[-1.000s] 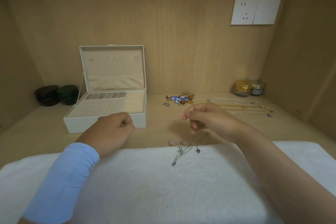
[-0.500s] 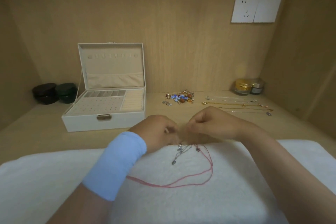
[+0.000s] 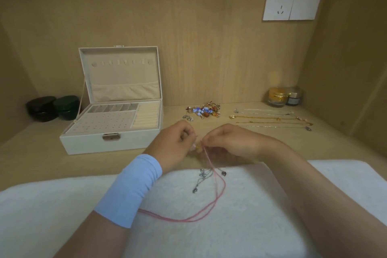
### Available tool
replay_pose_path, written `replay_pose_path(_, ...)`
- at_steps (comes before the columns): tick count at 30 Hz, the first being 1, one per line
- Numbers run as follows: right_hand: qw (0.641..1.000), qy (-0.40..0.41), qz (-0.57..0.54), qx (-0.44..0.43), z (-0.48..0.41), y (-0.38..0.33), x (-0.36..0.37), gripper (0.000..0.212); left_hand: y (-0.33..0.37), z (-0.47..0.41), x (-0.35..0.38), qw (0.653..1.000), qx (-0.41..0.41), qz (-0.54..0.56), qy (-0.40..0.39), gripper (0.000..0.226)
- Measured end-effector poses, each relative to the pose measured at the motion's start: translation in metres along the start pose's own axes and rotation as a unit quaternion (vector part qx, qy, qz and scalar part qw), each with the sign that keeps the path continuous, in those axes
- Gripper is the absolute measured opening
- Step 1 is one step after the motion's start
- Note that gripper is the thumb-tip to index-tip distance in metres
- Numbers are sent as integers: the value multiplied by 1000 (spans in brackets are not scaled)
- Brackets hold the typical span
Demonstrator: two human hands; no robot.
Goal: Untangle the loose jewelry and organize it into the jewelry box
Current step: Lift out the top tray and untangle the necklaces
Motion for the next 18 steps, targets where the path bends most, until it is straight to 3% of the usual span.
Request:
replay_pose_path(4,995,-14,-98,-18,-3,2,1,28,-1,-2,-14,996,28,54,59,14)
replay_pose_path(8,986,-36,-164,4,-3,11,-1,29,-5,-1,-30,994,41,29,98,15)
replay_pose_path(10,983,-46,-176,9,-3,12,-3,28,-3,-1,-34,984,0,118,133,18)
replay_pose_path(13,985,-49,-164,5,-4,13,-3,25,4,-2,-42,916,-95,353,163,25)
replay_pose_path(18,985,-70,-155,1,-4,14,-4,26,2,-4,-64,752,-171,620,147,32)
Point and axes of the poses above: each hand's wrist, its own z-axis away from the middle knuckle, its own x-axis out of the palm, y = z × x, the point moved 1 cm from there along -z, towards the middle knuckle, and after that the axes turned 14 degrees about y, right-handed, at the moved point
